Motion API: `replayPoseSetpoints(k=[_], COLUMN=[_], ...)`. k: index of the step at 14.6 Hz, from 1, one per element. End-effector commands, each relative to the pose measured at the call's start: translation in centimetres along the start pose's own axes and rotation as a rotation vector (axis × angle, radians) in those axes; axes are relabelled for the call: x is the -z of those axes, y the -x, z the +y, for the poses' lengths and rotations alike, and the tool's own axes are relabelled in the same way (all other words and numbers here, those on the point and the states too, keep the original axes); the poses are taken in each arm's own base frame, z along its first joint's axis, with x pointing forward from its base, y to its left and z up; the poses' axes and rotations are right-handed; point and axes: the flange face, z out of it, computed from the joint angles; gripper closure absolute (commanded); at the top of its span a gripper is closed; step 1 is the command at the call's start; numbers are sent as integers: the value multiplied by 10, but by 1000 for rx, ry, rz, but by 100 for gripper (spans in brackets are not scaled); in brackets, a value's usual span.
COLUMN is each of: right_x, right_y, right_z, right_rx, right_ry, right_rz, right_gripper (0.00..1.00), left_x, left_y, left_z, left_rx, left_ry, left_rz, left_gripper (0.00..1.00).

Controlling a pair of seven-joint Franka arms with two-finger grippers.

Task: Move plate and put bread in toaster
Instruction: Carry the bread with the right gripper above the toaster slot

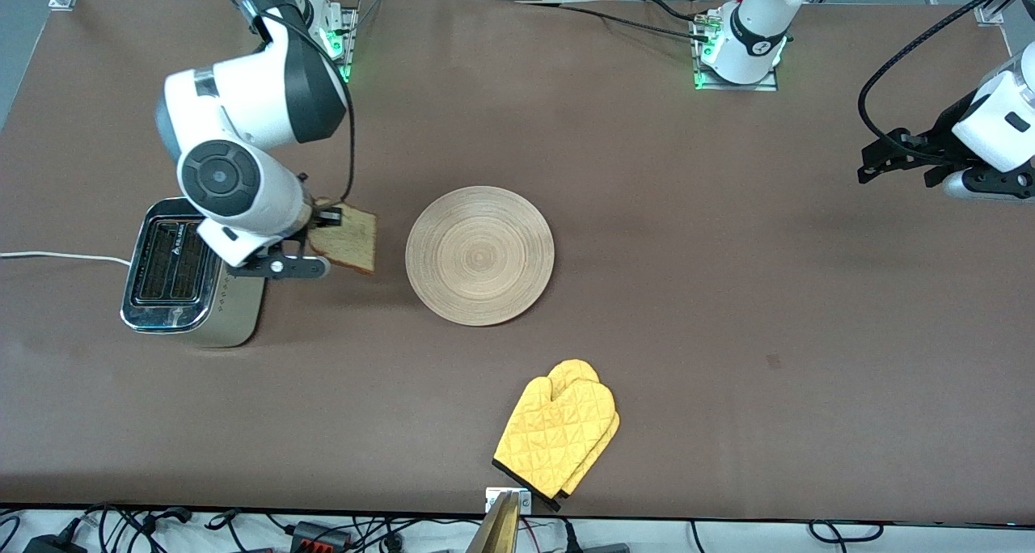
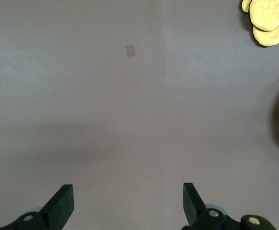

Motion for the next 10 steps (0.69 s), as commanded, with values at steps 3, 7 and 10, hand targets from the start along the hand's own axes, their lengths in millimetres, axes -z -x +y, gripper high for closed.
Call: replayPoseSetpoints(k=[3,7,10], right_x=[28,34,30], right_y=[2,1,-5], right_z=[79,115,134], right_rx=[53,8,-30], right_ry=[122,280,326], right_rz=[-68,-68,-65], right_gripper=[100,100,100], left_x=[0,1,0], left_y=[6,6,6], left_z=[-11,-8,-9], left_rx=[32,29,31], left_ry=[24,34,36], left_rz=[-11,-9,-11], left_gripper=[0,0,0])
